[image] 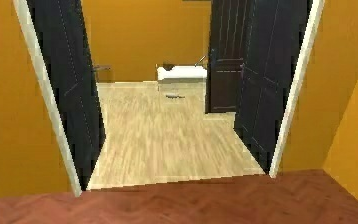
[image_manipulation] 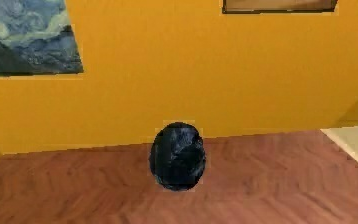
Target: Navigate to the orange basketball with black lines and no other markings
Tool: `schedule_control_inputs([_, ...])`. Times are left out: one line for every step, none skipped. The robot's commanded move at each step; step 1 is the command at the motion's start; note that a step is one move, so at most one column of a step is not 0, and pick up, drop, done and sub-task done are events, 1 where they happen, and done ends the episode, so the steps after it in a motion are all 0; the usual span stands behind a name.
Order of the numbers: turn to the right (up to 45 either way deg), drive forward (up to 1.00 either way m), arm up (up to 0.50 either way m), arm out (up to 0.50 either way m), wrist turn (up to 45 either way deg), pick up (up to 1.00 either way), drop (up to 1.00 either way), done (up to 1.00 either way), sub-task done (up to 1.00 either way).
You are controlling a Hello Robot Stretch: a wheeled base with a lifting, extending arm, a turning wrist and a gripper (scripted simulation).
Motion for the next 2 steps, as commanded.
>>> schedule_control_inputs([0.0,0.95,0.0,0.0,0.0,0.0,0.0,0.0,0.0])
schedule_control_inputs([-18.0,0.0,0.0,0.0,0.0,0.0,0.0,0.0,0.0])
